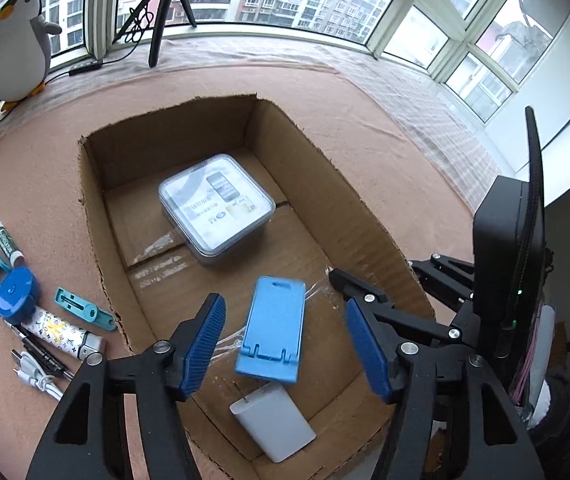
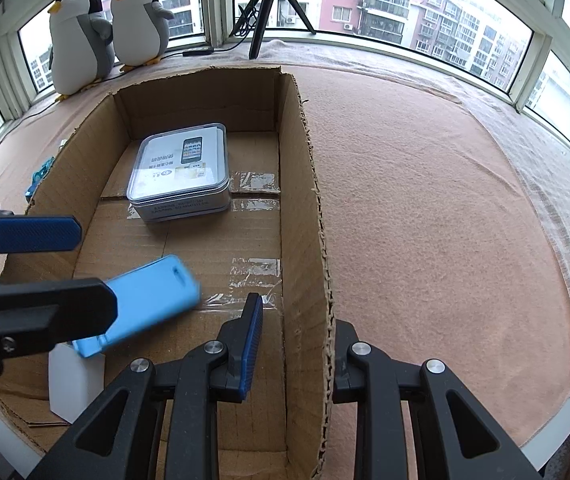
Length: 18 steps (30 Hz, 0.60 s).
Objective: Organize rigid objects
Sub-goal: 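Carry the blue stand into the box and open the left tool, then move the left tool to the white USB cable and close on it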
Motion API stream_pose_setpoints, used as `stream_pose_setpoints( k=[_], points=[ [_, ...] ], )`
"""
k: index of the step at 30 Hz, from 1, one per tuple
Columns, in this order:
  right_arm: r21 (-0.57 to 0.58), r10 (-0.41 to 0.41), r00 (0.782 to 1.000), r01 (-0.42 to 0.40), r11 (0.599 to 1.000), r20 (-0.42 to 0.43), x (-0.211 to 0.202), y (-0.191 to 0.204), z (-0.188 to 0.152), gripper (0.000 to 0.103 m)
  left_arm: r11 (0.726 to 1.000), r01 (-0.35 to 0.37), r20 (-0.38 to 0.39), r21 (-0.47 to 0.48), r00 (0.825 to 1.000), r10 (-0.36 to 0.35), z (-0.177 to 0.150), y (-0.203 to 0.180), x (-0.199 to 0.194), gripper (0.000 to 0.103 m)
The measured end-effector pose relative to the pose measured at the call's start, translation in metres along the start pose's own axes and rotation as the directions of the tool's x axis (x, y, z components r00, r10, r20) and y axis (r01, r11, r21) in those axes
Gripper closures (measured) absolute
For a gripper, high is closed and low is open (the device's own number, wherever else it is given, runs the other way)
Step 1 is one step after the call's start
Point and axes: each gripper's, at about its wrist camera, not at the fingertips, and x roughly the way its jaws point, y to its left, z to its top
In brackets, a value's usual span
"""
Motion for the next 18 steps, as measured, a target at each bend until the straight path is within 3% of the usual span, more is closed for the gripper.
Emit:
stream_pose_setpoints(
  k=[12,18],
  points=[
    [-0.003,-0.003,1.0,0.003,1.0,0.002,0.001,0.002,0.001,0.079,0.998,-0.001,0.06,-0.063,0.998,0.005,-0.014,0.021,-0.047,0.036],
    [-0.004,0.001,1.0,-0.001,1.0,0.005,0.001,0.001,0.001,0.079,0.982,-0.098,0.093,-0.159,0.989,0.114,-0.035,0.062,-0.086,0.036]
  ],
)
